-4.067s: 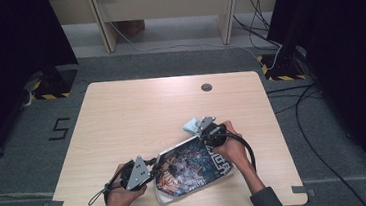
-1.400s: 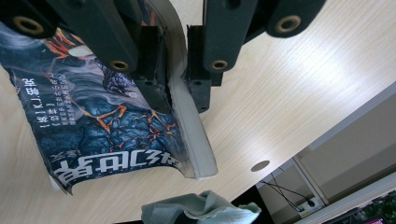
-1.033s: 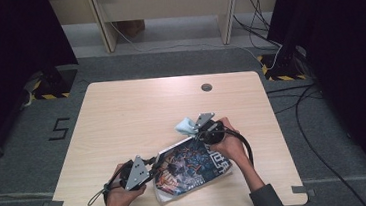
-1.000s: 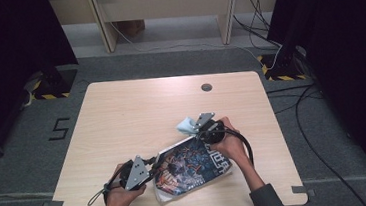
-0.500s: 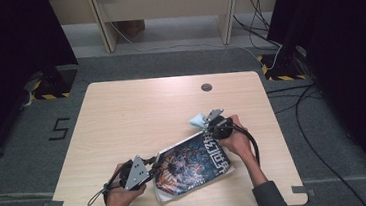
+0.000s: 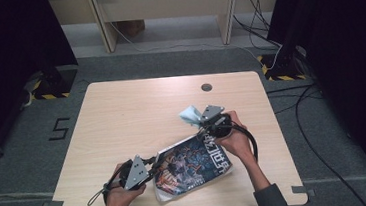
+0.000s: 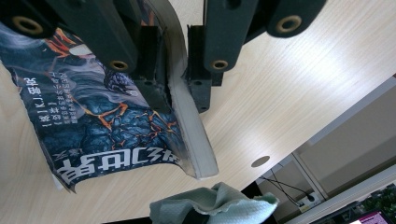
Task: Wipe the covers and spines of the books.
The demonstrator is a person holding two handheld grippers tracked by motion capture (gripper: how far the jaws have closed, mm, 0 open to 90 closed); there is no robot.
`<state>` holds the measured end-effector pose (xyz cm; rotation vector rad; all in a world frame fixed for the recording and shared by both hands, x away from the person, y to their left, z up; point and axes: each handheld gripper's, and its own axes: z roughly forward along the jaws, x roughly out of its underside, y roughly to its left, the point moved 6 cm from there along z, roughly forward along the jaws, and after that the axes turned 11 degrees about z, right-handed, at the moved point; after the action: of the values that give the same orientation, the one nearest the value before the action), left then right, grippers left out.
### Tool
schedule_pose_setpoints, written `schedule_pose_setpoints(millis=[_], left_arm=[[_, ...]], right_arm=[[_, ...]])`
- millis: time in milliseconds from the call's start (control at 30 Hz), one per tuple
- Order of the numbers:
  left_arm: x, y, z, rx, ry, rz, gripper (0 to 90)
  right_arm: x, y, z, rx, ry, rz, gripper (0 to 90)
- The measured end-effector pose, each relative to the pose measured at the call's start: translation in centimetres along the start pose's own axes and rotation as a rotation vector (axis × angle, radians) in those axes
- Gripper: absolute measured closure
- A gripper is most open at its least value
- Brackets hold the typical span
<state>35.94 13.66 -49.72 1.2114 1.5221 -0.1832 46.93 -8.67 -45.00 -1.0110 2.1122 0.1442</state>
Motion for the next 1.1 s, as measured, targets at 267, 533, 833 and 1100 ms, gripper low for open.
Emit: schedule_pose_setpoints(millis=[267, 533, 833, 1100], left_arm=[[0.1, -0.1, 0.0, 0.003, 0.012, 0.014, 79.4], [0.1, 0.0, 0.0, 0.0, 0.01, 0.005, 79.3], [0.3, 0.2, 0.0, -0.002, 0.016, -0.007, 78.3], [0.4, 0.1, 0.0, -0.009, 0.023, -0.011, 78.4]], right_arm=[[0.2, 3.6, 2.1, -0.091, 0.058, -0.066, 81.8], [2.0, 1.4, 3.0, -0.071, 0.098, 0.001, 81.8], [-0.3, 5.4, 1.5, -0.142, 0.036, -0.07, 81.8], [-2.1, 8.8, 0.0, -0.185, -0.019, -0.133, 81.7]])
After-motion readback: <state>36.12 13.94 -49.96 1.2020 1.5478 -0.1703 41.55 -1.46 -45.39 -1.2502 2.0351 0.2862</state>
